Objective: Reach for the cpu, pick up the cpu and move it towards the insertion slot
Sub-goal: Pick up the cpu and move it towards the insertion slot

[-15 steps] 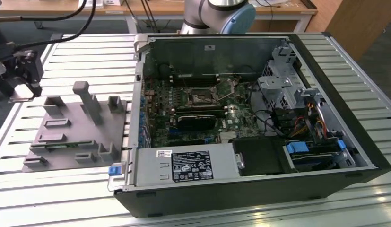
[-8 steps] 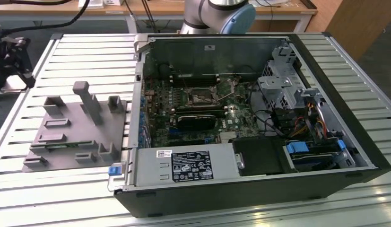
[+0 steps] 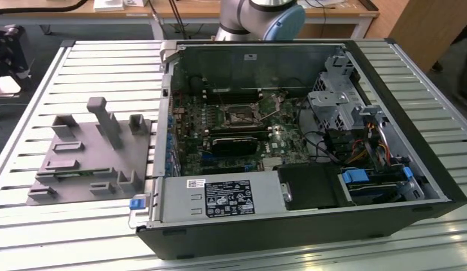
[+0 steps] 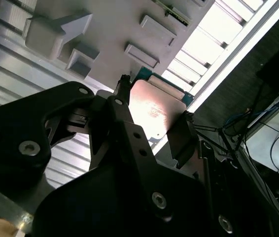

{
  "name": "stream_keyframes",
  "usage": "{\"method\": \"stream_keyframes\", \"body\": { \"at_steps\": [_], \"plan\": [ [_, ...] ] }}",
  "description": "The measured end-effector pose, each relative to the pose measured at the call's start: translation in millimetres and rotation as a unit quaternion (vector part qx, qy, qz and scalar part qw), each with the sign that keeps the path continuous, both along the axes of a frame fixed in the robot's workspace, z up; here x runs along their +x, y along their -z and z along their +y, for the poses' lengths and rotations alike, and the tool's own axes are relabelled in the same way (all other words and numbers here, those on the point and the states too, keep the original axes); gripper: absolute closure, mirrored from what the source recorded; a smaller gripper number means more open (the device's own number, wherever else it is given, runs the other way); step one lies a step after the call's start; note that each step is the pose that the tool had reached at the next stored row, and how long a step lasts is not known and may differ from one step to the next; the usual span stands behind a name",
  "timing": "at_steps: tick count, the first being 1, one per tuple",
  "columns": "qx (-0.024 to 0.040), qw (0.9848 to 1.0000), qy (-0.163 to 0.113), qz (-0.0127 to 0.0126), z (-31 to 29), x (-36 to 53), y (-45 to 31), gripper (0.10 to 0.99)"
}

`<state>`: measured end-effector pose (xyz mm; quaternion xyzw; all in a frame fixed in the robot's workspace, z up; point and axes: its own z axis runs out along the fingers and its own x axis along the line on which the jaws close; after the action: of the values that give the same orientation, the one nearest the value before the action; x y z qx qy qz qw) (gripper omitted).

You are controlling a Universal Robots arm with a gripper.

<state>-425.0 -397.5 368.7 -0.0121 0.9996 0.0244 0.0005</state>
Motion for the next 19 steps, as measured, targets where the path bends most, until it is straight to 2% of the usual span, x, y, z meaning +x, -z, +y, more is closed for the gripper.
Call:
{"method": "stream_keyframes", "body": {
  "at_steps": [4,6,19],
  "plan": [
    [0.0000,1.0000,0.000,0.0000,0.2,0.0,-14.5,0.541],
    [0.0000,1.0000,0.001,0.0000,0.2,1.2,-19.5,0.541],
    [0.0000,1.0000,0.001,0.0000,0.2,44.5,-21.5,0.541]
  ]
}}
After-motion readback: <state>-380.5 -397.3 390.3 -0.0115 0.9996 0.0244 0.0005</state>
